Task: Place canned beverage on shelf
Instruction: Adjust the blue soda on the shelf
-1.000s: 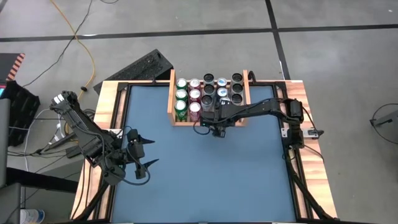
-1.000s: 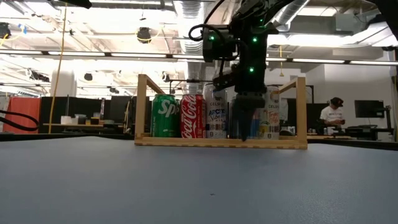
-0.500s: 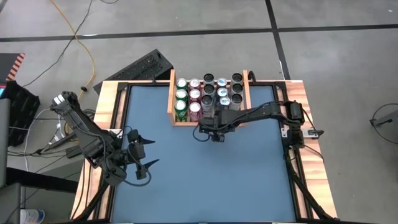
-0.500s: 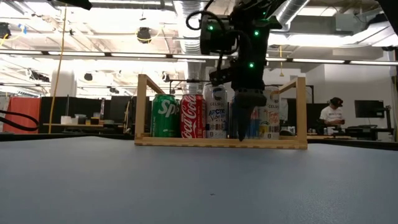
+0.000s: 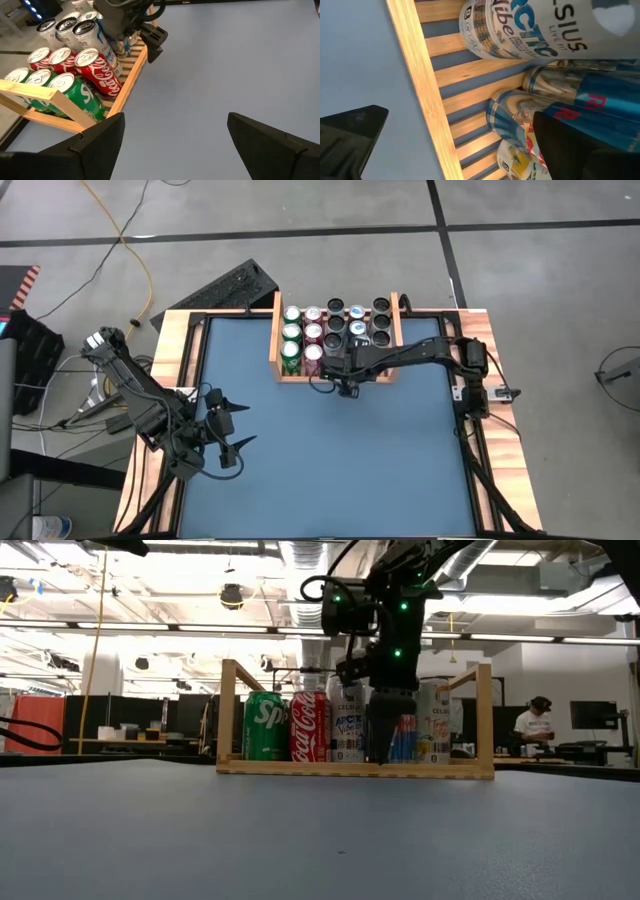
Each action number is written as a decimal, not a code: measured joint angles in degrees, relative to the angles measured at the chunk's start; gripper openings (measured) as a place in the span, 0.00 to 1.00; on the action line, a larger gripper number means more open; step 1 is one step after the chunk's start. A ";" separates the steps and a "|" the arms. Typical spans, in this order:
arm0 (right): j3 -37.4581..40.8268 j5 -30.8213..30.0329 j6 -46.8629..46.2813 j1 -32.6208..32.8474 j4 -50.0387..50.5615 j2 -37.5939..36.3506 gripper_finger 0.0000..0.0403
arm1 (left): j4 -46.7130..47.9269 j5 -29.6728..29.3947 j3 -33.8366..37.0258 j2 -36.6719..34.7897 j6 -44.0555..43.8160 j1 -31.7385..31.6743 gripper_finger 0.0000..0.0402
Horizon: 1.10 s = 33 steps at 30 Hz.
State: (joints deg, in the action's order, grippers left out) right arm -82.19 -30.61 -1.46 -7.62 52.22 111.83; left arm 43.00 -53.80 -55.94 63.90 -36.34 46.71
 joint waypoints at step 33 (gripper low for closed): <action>0.00 -8.98 -10.59 0.77 9.47 -0.74 0.68 | 0.02 0.57 0.00 -0.02 -0.11 -0.01 0.85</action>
State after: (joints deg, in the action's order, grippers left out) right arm -82.19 -39.59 -12.05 -6.85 61.69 111.09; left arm 43.03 -53.23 -55.94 63.88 -36.45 46.70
